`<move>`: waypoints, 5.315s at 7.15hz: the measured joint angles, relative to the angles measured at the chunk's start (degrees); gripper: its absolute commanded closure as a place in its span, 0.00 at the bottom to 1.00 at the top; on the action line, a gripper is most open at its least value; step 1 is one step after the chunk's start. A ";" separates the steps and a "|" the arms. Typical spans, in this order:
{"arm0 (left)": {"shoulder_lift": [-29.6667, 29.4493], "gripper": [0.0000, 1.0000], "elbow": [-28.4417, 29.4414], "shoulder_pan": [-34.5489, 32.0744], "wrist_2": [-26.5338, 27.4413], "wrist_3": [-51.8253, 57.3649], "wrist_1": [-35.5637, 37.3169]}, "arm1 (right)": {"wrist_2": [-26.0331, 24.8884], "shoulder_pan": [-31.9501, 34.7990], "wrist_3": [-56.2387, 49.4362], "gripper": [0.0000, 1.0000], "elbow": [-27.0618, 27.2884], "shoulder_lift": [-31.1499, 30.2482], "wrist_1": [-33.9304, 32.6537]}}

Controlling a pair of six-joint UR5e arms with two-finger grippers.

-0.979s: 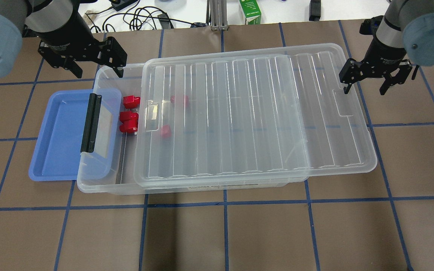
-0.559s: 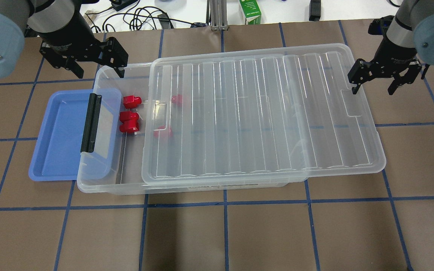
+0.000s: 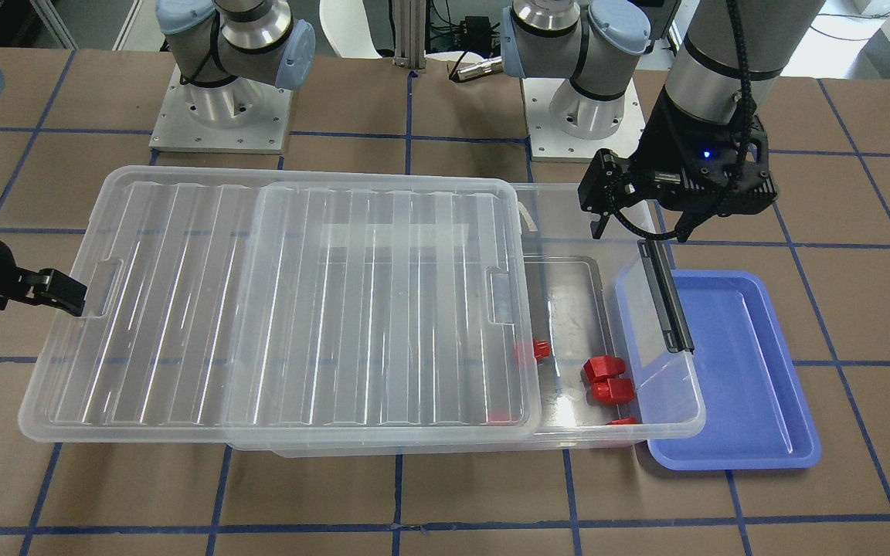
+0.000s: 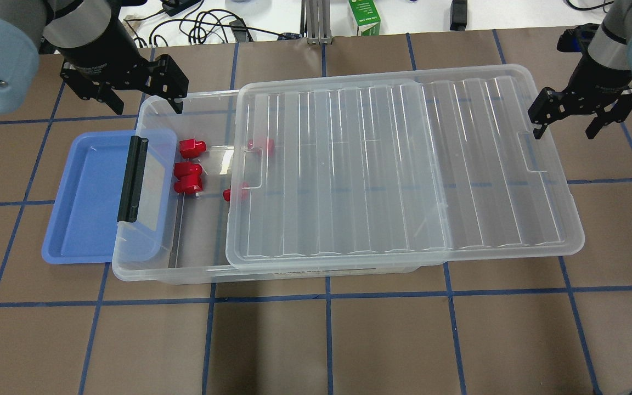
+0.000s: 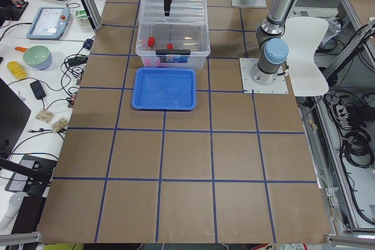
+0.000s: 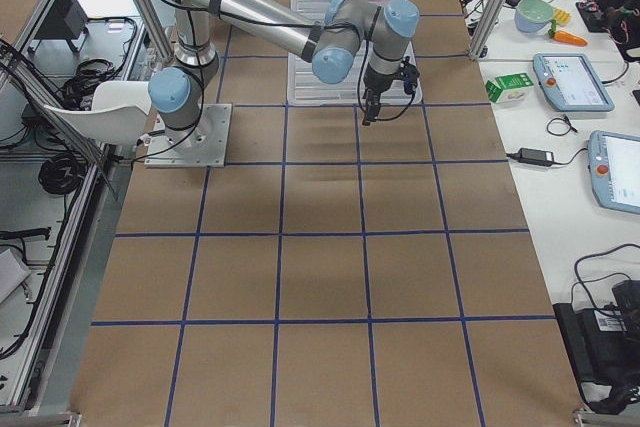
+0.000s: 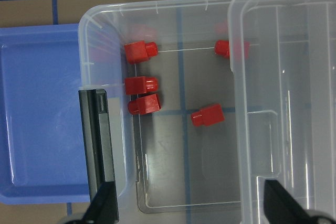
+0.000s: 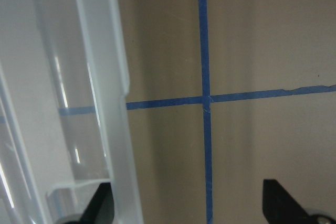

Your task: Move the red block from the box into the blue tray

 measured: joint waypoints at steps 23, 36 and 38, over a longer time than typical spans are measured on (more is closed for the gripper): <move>-2.68 0.00 -19.34 4.86 -12.08 32.74 22.54 | -1.89 -3.98 -5.13 0.00 -0.43 -11.49 7.44; -13.73 0.00 -33.22 3.81 -17.23 40.31 48.65 | -1.78 -3.98 -5.98 0.00 -0.49 -19.35 13.46; -16.27 0.46 -32.93 3.87 -17.30 40.06 52.75 | -2.21 -4.11 -5.67 0.00 -0.49 -19.18 13.19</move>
